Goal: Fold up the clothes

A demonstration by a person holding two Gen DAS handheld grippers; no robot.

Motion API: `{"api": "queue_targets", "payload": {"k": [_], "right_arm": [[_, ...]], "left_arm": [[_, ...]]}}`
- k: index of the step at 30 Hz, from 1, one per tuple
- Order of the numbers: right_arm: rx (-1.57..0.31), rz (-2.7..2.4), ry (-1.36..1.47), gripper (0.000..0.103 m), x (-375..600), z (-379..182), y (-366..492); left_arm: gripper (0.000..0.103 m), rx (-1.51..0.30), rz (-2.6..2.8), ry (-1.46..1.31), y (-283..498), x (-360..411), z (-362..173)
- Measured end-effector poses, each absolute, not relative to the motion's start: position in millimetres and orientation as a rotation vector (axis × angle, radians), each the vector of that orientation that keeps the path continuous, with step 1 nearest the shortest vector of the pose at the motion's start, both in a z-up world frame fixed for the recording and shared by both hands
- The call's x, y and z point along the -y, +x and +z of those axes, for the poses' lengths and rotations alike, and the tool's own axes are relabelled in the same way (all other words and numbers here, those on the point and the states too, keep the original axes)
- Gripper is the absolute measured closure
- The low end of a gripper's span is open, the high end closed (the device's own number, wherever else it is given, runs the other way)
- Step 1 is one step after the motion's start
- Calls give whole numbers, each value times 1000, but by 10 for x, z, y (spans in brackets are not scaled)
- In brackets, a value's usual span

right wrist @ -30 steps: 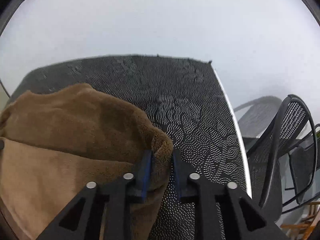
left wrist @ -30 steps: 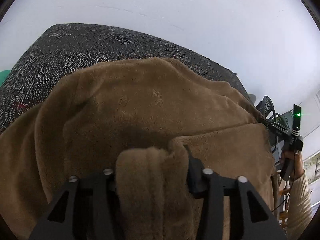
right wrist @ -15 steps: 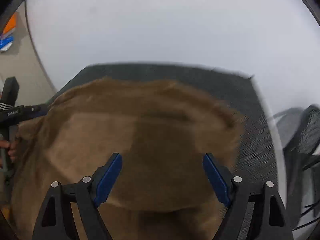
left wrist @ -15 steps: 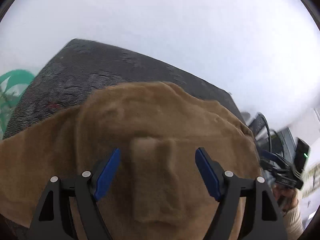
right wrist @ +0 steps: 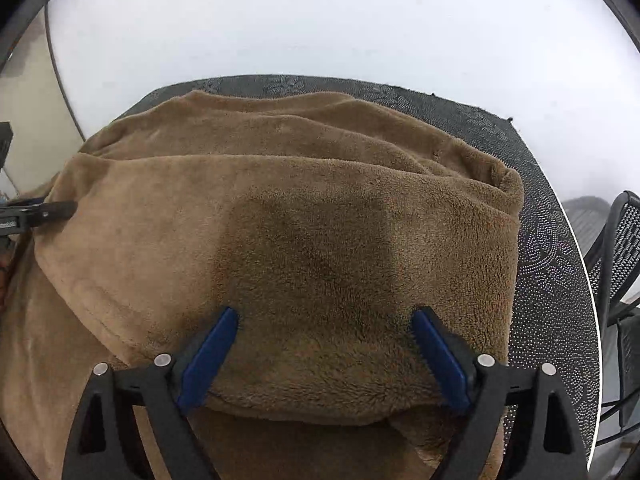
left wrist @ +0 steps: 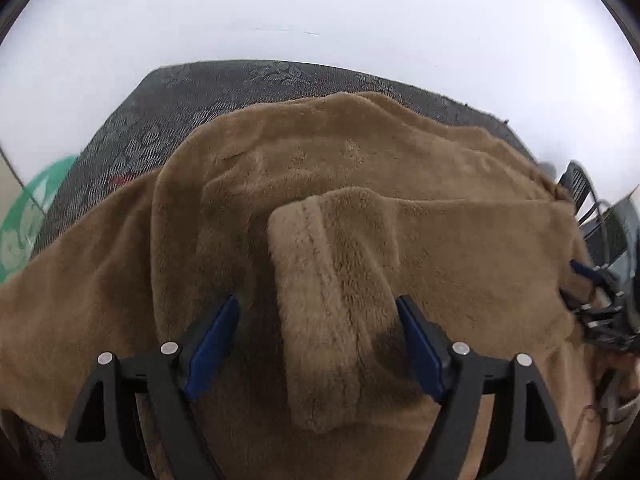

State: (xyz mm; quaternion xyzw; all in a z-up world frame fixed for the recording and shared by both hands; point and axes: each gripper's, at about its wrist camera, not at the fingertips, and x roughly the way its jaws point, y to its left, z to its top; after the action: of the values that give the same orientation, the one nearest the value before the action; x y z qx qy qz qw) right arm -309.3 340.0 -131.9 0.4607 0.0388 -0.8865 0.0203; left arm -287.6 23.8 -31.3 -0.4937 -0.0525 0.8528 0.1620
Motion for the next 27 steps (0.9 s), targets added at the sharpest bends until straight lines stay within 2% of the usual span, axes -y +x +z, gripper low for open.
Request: {"api": "queue_targets", "payload": {"k": [8,15,22,27], "right_arm": [[-119,-2766,1421,7,-3408,-1322,-3067],[-127,-2768,1421,7,-3416,-1346,-3095],[-130,-2769,1420,7,-3424,-1350,-3105],[-156,-2782,1421,6,-3406,-1347,-3099]], "left_arm": [[20,564,2410,-1309,-2098,701,11],[19,826,2598,-1175,-1322,2012,166],[18,1381,2484,-1202,-957,3264,-548],[18,1517,2282,-1210,-1062,3506,-1105]]}}
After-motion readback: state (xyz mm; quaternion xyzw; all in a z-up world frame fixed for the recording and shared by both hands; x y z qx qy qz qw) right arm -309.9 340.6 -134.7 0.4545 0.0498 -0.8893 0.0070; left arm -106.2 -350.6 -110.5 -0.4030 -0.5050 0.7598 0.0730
